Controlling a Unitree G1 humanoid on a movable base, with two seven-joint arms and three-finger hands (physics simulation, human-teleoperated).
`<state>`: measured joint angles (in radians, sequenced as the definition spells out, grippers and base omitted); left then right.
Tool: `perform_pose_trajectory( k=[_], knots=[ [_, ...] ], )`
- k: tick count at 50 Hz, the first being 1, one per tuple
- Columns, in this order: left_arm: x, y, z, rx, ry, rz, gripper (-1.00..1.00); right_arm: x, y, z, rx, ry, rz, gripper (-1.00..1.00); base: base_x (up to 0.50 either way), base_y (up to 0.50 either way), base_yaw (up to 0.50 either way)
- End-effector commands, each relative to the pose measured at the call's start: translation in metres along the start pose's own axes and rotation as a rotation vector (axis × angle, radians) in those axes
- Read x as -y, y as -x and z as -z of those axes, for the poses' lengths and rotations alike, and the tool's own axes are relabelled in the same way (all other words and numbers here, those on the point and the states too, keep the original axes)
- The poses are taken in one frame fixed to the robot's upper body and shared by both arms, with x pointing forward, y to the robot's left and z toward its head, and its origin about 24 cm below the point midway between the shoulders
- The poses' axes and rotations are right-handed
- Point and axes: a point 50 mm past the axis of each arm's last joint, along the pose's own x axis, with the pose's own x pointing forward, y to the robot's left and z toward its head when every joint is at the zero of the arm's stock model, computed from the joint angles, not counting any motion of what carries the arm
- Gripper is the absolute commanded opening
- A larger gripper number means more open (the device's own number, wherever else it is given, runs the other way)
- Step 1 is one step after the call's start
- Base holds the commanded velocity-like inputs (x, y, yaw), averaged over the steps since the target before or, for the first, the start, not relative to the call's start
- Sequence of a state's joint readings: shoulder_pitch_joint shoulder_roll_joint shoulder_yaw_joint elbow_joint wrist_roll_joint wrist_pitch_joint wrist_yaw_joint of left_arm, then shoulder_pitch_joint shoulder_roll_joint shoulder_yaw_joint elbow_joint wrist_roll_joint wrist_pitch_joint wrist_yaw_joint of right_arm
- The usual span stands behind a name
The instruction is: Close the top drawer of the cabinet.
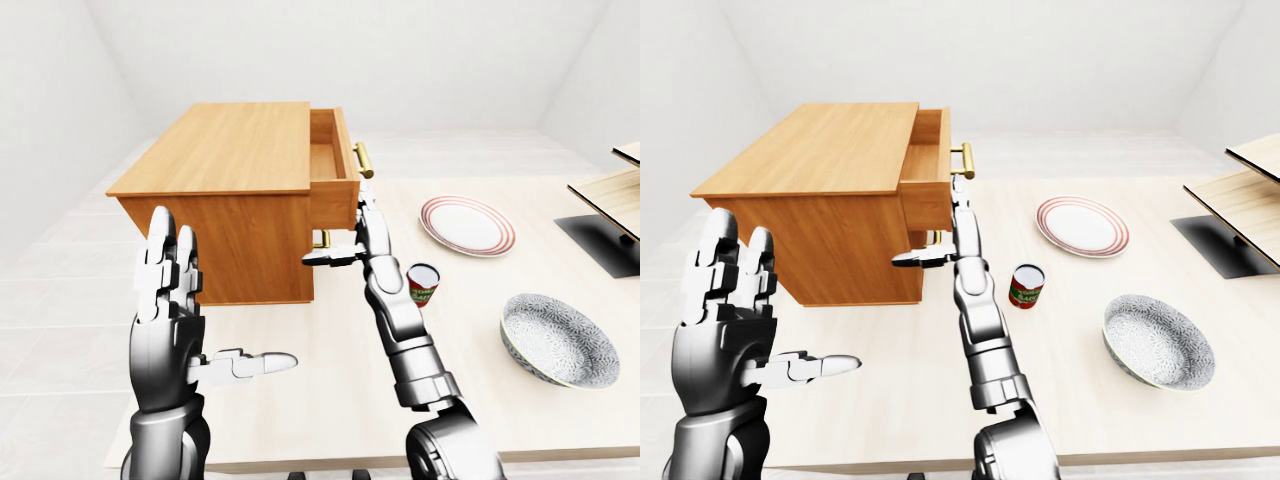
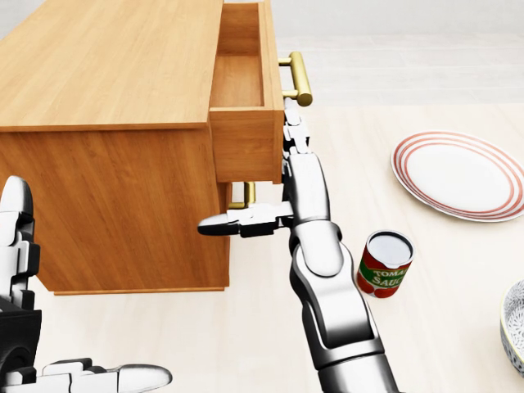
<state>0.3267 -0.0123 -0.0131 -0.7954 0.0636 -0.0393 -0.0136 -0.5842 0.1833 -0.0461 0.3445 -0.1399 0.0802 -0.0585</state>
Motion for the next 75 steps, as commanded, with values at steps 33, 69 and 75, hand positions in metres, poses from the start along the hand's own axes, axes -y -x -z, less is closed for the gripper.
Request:
perform_pose_trajectory(
  k=[33,69,75],
  knots=[
    [0.000,0.000,-0.001,0.008,0.013,0.001,1.00,-0.079,0.016,-0.006,0.030,0.043,-0.285,1.00,0.00,0.00,0.00],
    [0.000,0.001,-0.001,0.010,0.013,0.000,1.00,-0.101,0.020,-0.014,0.044,0.042,-0.343,1.00,0.00,0.00,0.00],
    [-0.001,0.000,-0.002,0.010,0.015,-0.001,1.00,-0.107,0.021,-0.016,0.049,0.045,-0.358,1.00,0.00,0.00,0.00]
  ],
)
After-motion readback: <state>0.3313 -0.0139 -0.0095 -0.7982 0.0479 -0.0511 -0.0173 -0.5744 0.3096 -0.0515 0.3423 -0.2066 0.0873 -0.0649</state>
